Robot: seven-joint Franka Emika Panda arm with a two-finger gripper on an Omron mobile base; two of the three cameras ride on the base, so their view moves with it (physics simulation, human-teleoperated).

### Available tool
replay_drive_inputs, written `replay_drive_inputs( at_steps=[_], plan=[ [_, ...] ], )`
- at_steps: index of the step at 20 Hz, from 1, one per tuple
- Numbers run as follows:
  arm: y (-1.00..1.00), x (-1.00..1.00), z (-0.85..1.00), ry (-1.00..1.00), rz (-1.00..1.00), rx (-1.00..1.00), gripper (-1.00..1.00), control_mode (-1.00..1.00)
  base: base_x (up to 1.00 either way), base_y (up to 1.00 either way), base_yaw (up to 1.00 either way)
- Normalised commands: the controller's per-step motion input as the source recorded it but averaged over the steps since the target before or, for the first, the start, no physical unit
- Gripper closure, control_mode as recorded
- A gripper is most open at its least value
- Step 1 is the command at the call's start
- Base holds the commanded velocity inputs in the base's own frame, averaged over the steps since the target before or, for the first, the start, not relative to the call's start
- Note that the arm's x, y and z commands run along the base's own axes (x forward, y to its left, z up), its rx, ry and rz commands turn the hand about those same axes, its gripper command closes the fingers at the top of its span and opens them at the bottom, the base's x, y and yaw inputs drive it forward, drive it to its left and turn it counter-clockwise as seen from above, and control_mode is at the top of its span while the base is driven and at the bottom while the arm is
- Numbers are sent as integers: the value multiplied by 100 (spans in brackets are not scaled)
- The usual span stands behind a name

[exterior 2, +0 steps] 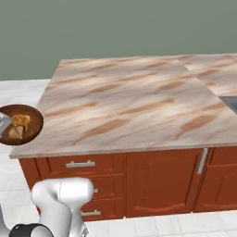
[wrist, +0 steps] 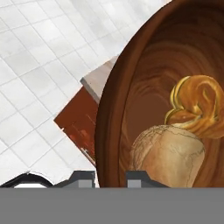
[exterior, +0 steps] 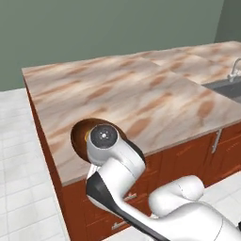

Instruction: Pick up the heated bread from the toaster oven and place it in the bowl. Then move the bread bowl to the dining counter.

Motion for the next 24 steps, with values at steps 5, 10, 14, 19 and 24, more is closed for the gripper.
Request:
replay_drive_inputs(
  at_steps=[5,10,14,19,24],
  plan=[
    [-5,19,0,-1,1,0,100,-100,78,-19,17],
    [-52,100,-6,3,-2,-2,100,-100,0,0,0],
    [-72,100,-19,12,0,-4,100,-100,0,0,0],
    [-14,100,-24,27,0,-6,100,-100,0,0,0],
    [-20,100,-27,14,0,-13,100,-100,0,0,0]
  ],
)
